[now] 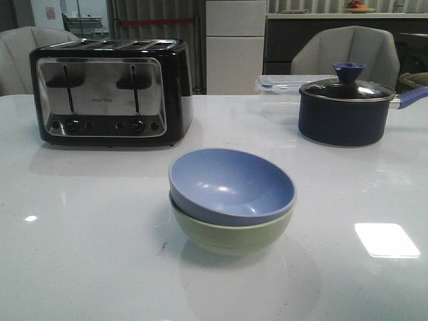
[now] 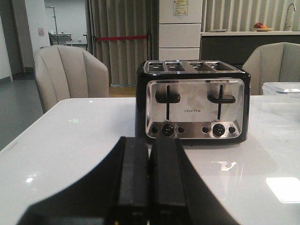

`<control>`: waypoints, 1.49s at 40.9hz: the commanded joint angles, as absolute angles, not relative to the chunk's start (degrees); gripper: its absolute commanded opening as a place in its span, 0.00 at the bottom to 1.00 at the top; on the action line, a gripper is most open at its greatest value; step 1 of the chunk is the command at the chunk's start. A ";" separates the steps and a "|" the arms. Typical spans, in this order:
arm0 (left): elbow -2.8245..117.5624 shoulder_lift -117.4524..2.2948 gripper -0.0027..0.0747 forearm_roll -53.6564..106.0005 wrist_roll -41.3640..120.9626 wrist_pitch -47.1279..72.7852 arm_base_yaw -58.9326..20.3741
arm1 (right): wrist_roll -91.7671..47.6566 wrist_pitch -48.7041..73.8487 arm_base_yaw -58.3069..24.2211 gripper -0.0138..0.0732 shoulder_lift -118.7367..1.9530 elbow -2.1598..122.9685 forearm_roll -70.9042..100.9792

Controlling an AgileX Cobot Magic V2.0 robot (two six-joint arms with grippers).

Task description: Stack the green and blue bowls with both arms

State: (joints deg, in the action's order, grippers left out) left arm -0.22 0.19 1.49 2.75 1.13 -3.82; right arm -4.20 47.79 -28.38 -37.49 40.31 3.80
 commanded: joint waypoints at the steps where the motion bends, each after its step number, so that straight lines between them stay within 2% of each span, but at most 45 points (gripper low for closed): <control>1: -0.44 1.42 0.16 1.60 2.20 -3.37 -3.86 | -4.17 44.21 -28.18 0.22 -37.36 41.86 3.74; 20: -0.44 1.42 0.16 1.60 2.20 -3.37 -3.86 | -4.30 43.74 -27.55 0.22 -35.62 40.80 2.62; 33: -0.44 1.42 0.16 1.60 2.20 -3.37 -3.86 | -4.45 21.18 -9.10 0.22 -16.07 22.42 0.00; 41: -0.44 1.42 0.16 1.60 2.20 -3.37 -3.86 | -4.45 9.63 -1.14 0.22 -5.38 10.24 0.00; 54: -0.44 1.42 0.16 1.60 2.20 -3.37 -3.86 | -4.45 -1.33 -0.50 0.22 0.96 -1.20 0.36; 61: -0.44 1.33 0.16 1.60 2.20 -3.37 -3.86 | -4.45 -1.93 -0.50 0.22 1.49 -1.40 0.36</control>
State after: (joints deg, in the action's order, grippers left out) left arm -0.22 0.19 1.49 2.75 1.24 -3.82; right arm -4.22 4.32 -0.83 0.59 -1.59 0.59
